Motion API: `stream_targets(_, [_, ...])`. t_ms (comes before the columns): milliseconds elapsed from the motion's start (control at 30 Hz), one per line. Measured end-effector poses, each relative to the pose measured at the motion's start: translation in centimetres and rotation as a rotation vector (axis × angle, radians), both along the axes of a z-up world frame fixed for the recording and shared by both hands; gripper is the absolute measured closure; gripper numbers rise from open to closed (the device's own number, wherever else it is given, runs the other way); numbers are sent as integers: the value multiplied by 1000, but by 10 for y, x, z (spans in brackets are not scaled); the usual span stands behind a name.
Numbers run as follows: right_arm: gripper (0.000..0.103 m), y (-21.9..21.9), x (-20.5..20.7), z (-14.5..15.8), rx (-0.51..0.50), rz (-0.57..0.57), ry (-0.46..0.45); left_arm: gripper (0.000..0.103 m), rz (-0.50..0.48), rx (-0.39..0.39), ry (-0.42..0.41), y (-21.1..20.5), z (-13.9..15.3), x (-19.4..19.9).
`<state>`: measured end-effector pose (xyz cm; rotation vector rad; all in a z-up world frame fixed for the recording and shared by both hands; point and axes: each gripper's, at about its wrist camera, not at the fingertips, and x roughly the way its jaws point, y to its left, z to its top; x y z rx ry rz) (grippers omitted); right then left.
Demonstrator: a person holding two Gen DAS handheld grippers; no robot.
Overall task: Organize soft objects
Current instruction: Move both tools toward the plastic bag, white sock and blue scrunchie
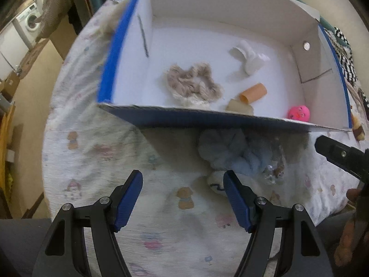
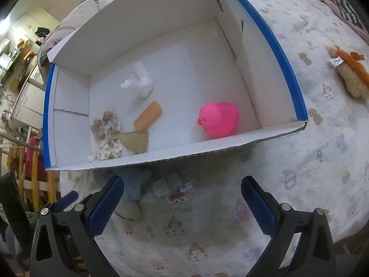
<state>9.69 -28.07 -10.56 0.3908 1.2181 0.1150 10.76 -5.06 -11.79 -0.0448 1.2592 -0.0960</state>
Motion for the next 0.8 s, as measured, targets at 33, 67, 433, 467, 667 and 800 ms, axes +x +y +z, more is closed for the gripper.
stream_targets(33, [0,0,0,0,3,1,2,33,-11,-11,4,-3,-1,0])
stream_targets(67, [0,-1,-1,0,5,1,4,33,-26,-26,5,-8,-1,0])
stream_targets(433, [0,1,3,-8,-7,0,21,60,-120,-88,112,-42,-31,9])
stream_targets(467, [0,0,3,-8,-6,-3,24,61,-119,-106,116,-41,-32,9])
stream_targets(667, [0,-4,4,-14,-3,-16,40,82,-94,-115,116,-21,-20,2])
stream_targets(800, [0,7,6,-21,-17,14,62,98,-28,-86,58,8,-2,-7])
